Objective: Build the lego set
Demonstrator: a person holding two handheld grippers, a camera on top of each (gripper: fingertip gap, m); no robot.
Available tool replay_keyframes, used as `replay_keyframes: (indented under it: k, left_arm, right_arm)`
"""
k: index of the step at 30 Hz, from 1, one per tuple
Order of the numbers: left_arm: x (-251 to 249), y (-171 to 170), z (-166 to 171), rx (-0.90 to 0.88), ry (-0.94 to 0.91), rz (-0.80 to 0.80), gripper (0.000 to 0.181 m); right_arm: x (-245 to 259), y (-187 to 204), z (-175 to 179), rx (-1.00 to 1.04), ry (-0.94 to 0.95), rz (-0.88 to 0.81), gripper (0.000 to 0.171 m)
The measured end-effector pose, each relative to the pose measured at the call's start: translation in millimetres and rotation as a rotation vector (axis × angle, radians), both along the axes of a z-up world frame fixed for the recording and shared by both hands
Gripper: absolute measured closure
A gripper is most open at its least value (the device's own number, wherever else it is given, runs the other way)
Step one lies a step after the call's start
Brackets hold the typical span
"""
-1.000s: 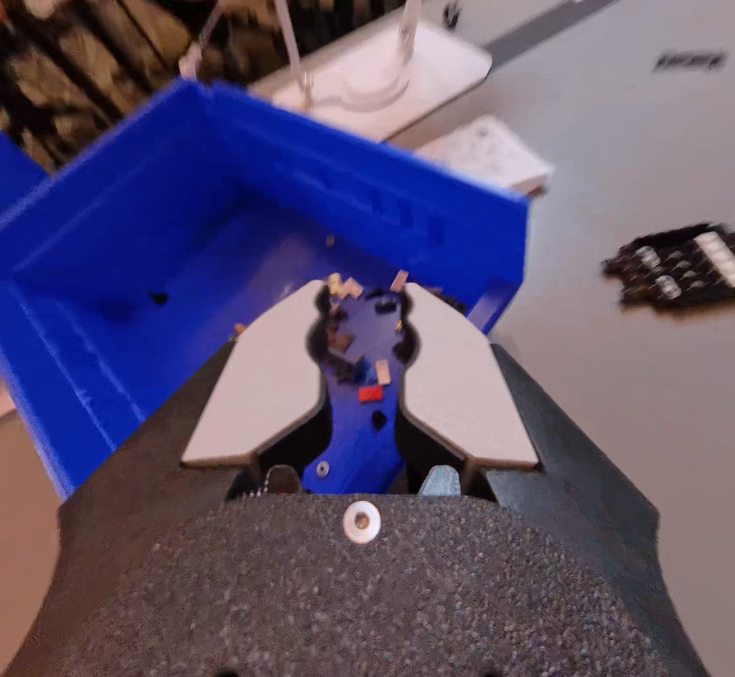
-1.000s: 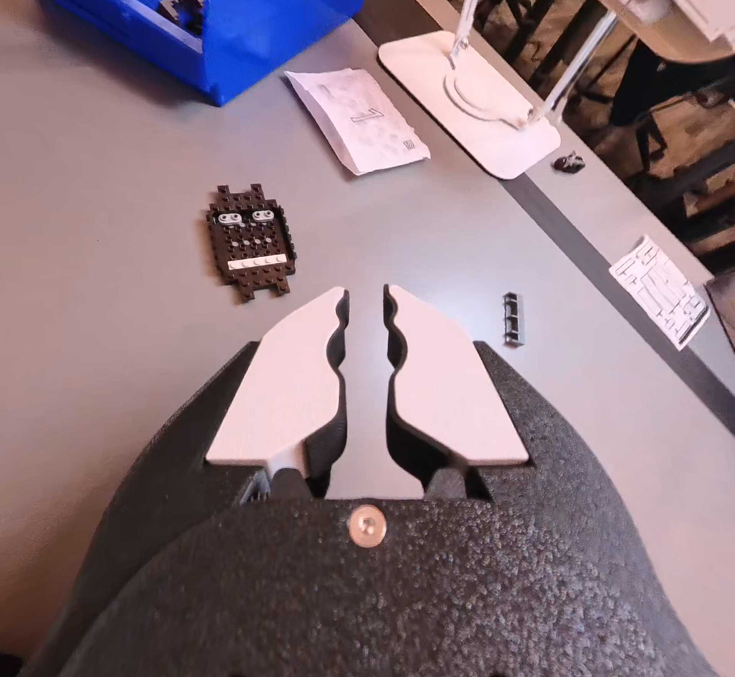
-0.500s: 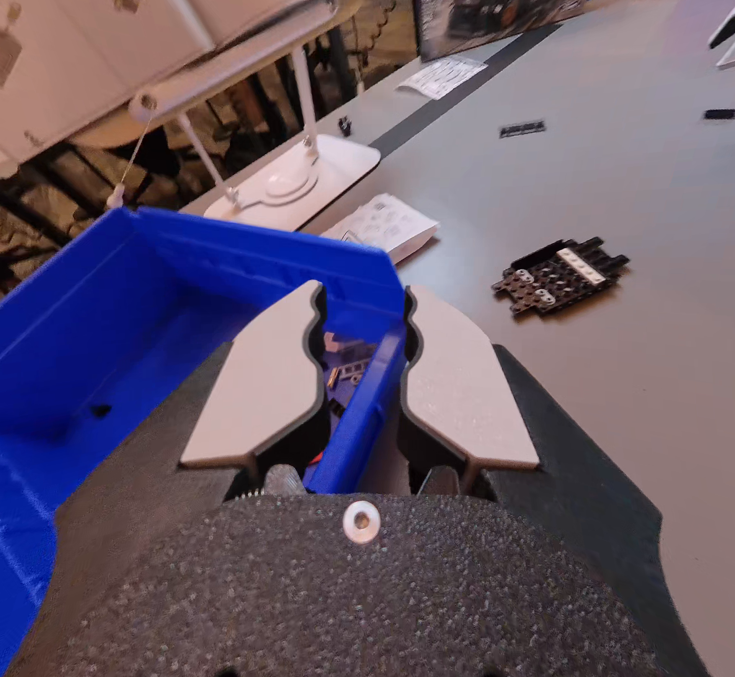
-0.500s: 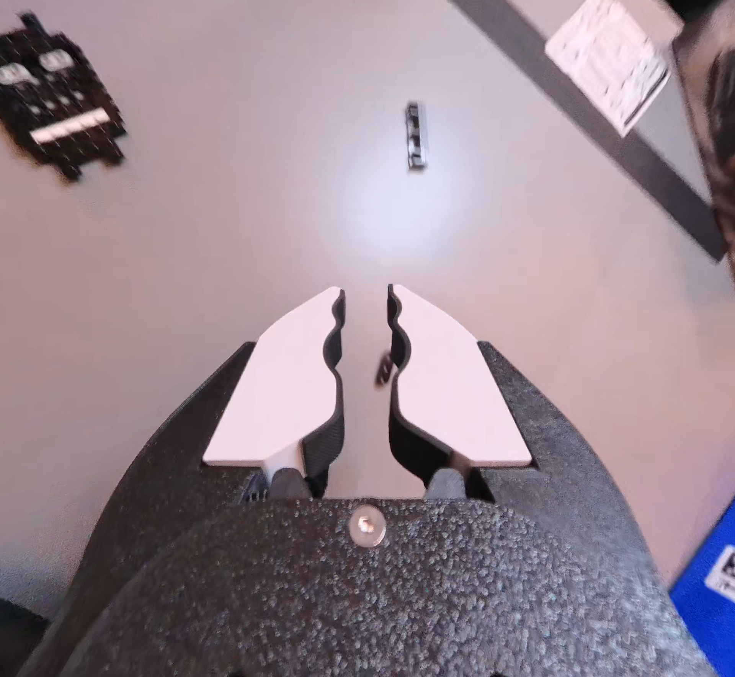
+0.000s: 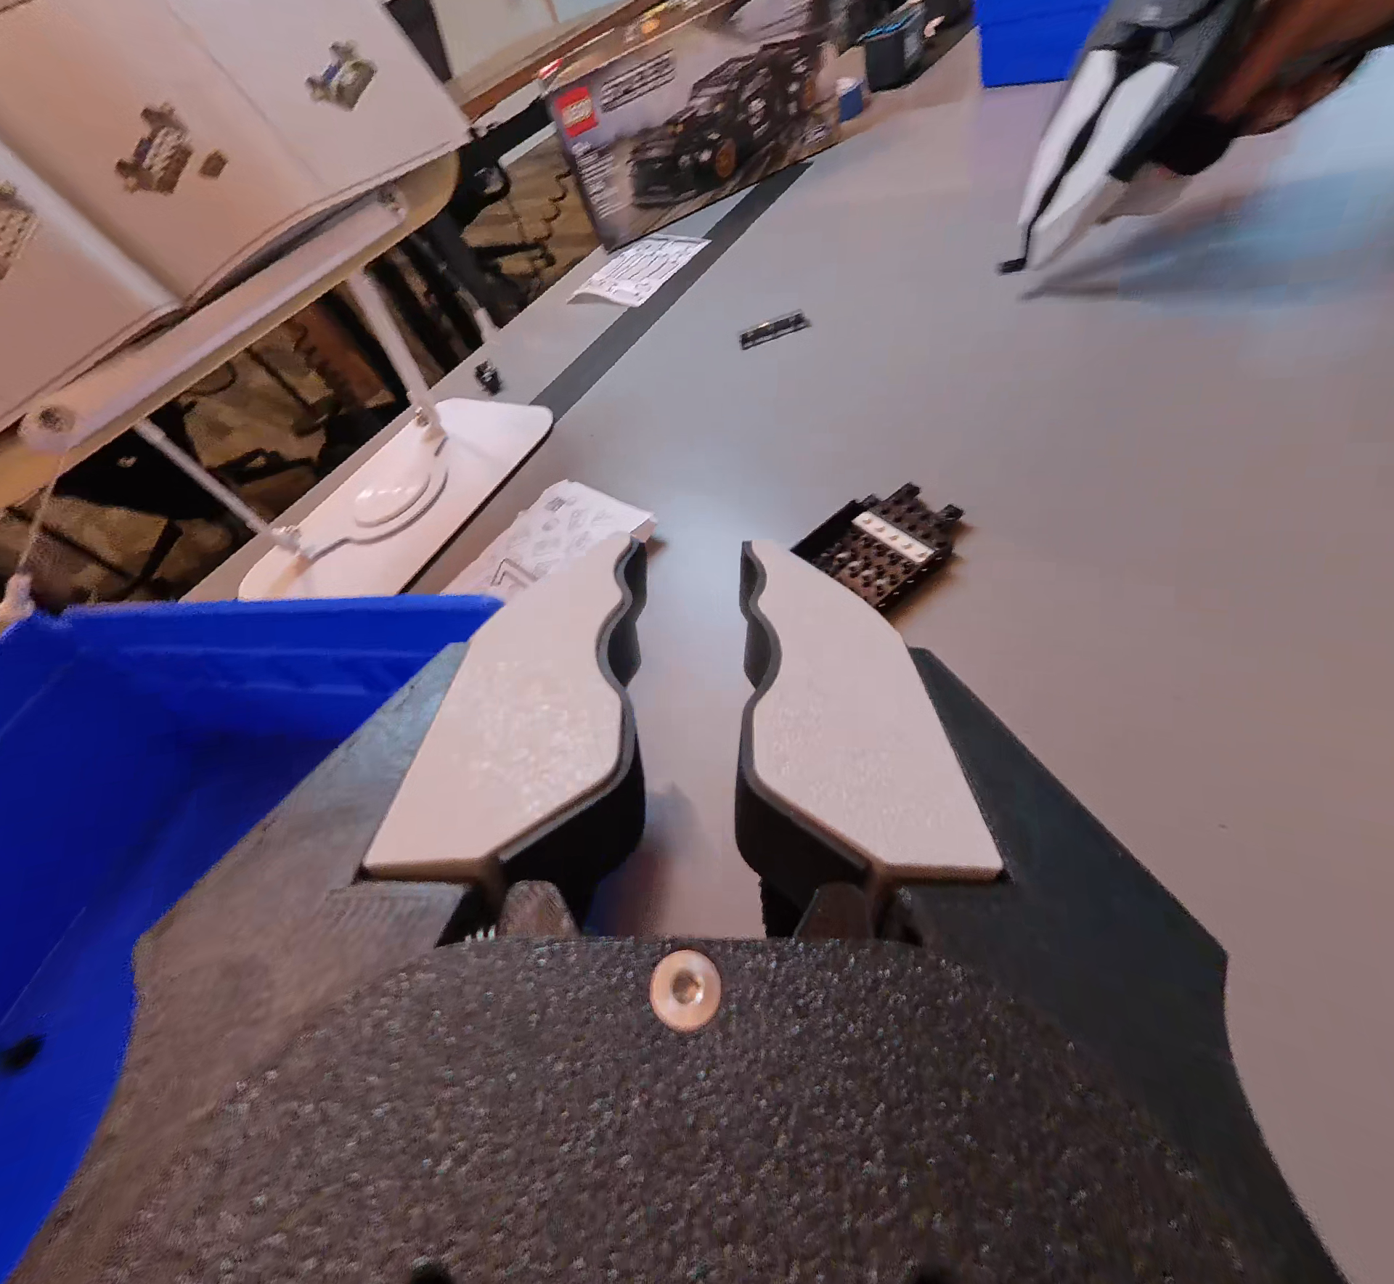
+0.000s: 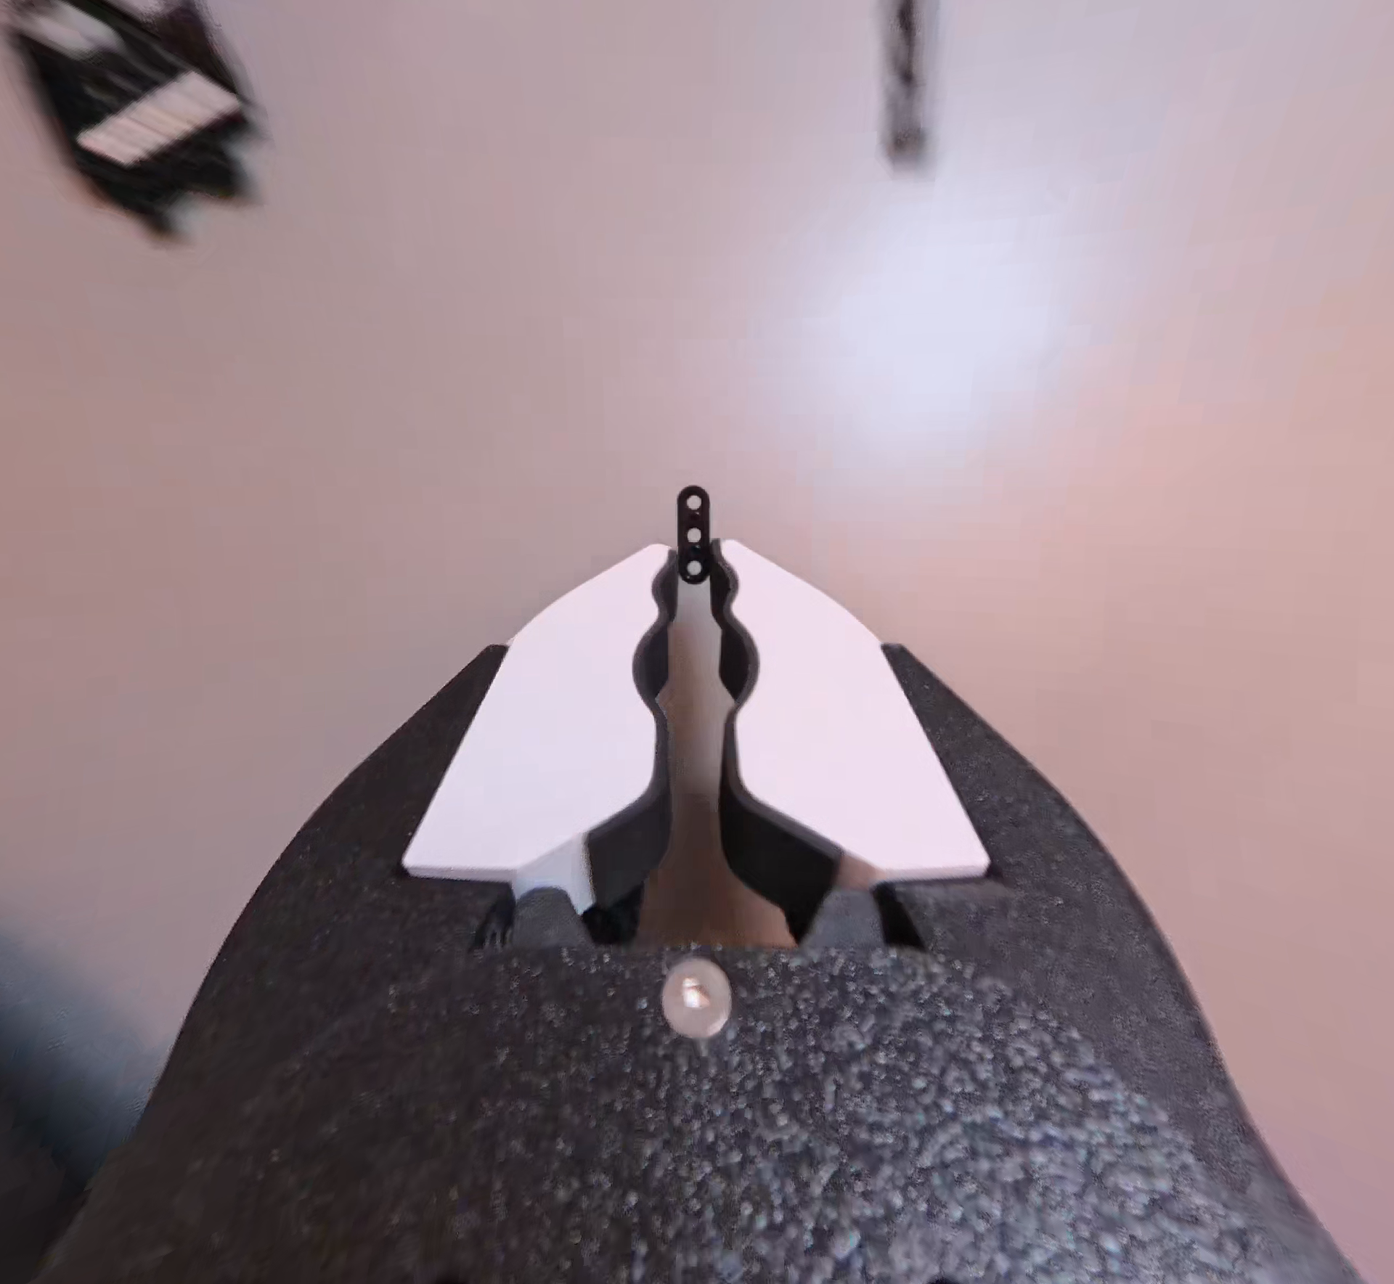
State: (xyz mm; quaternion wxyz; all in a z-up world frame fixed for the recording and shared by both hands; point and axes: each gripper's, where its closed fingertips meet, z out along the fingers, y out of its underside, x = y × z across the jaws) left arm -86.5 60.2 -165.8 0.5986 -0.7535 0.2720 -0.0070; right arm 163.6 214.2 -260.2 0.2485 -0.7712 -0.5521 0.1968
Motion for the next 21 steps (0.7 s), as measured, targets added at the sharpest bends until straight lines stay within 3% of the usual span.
replay_keyframes:
  k: [5,9,13,21]
  left_arm:
    - [49,-14,-2,-0.023,-0.083,-0.207,0.152]
    - [77,-23,-2,-0.163,-0.332,-0.323,0.155]
    - [75,-24,-13,-0.292,-0.417,-0.311,0.163]
    - [72,-26,-8,-0.299,-0.424,-0.325,0.176]
  right_arm:
    - [-110,-100,72,0.191,0.396,0.479,0.164]
    - [-163,-165,78,0.404,0.419,0.695,0.164]
    - [-181,-182,78,0.527,0.413,0.736,0.164]
    - [-182,-173,89,0.610,0.452,0.679,0.164]
